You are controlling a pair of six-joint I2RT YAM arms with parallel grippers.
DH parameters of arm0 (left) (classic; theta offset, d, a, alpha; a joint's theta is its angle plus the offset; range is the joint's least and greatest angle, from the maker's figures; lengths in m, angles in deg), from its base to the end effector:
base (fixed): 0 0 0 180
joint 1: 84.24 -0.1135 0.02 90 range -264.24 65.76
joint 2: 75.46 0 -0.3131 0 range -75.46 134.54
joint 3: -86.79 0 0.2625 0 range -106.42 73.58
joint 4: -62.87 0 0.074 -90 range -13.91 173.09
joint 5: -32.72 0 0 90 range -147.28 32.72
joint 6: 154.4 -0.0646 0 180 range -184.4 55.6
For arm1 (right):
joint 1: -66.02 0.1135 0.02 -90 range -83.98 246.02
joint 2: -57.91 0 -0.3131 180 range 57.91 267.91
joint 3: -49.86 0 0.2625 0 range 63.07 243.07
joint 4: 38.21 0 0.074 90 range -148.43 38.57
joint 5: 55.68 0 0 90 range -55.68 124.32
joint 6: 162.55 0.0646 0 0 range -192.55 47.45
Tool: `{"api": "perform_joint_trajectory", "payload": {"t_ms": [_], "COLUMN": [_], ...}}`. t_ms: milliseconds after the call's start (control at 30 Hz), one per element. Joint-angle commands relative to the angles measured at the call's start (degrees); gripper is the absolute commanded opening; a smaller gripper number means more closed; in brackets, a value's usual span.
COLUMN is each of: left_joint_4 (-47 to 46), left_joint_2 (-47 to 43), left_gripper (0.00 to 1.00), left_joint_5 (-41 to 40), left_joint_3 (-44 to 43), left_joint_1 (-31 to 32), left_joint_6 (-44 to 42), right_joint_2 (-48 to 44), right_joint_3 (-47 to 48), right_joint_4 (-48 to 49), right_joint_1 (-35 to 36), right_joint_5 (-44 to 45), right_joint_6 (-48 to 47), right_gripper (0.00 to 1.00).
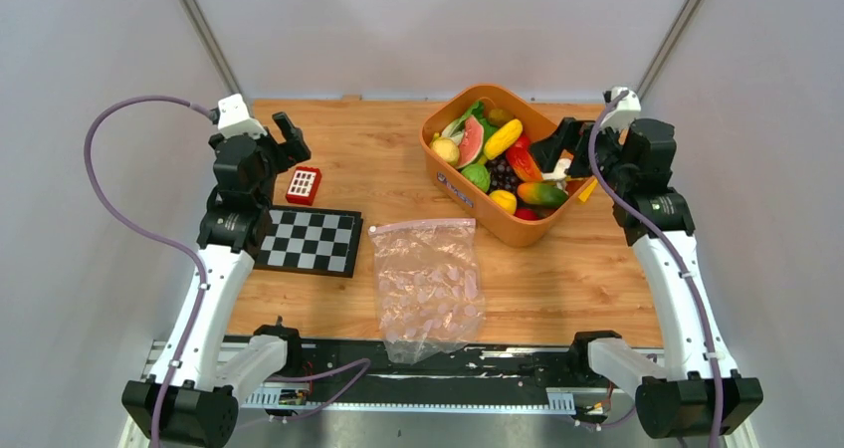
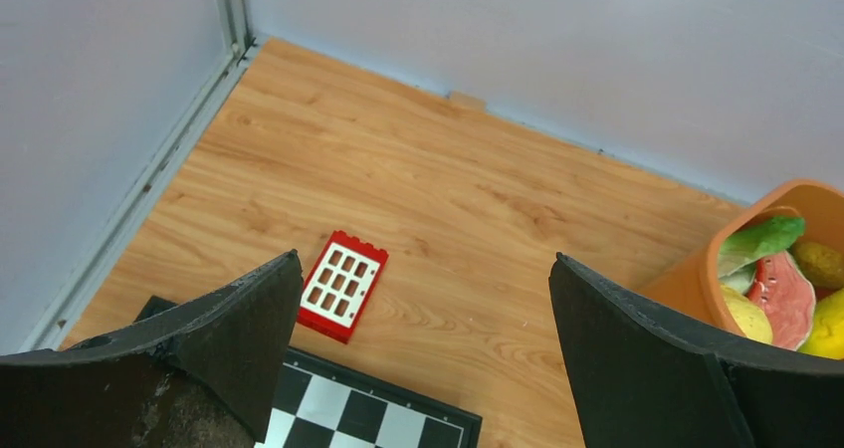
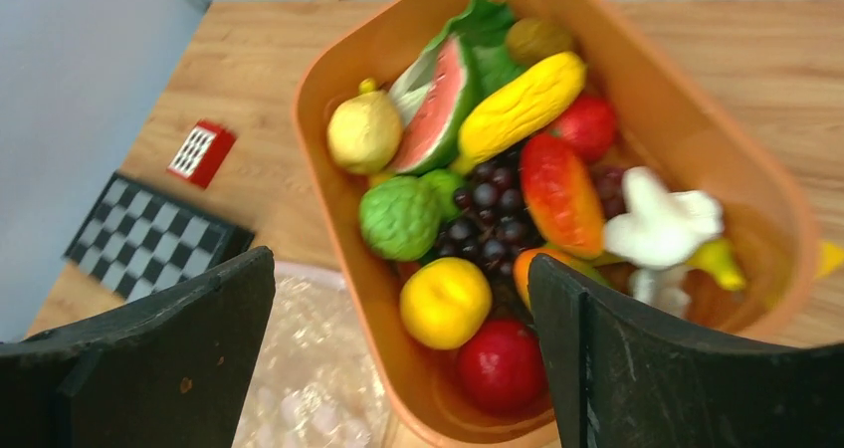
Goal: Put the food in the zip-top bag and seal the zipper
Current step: Move the bin to the corner of the board.
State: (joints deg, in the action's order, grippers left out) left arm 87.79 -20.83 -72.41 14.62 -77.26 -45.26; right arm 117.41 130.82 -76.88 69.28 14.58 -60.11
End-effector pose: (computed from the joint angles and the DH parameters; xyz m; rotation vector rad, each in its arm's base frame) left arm 0.2247 -0.0105 0.4304 -0.3740 1.6547 -0.1166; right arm 0.2325 0.0351 0.4394 -0.0894 1.8822 0.5103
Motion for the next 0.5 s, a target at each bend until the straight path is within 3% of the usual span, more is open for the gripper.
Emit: {"api": "perform_joint_trajectory", "payload": {"t_ms": [0,167,333,467], "left_joint_4": [0.67,1.05,-12.68,-12.56], "left_joint_2": [0.12,-3.37,-11.98,-11.78], "left_gripper": [1.0,1.0,1.0,1.0], "left_joint_5": [-4.54,5.48,16.55,26.14], "left_joint_3": [-0.28,3.79,15.82,17.64], "left_joint_1": [0.05,0.05,-0.01,-0.03], "left_joint_6": [6.21,11.04,13.87,15.46], "right_joint_2": [1.71,5.2,9.1,12.68], "right_joint_3": [0.69,4.57,5.89,6.1], "right_joint_4": [3.7,0.34,-3.57,-6.21], "right_joint_1": [3.03,15.38,26.31,30.74], "right_joint_5": [-12.77,-13.47,-11.84,-5.67], "right_joint_6": [2.41,-3.86,-8.66,-9.8], "right_gripper": [0.97,0.98,0.98,0.99]}}
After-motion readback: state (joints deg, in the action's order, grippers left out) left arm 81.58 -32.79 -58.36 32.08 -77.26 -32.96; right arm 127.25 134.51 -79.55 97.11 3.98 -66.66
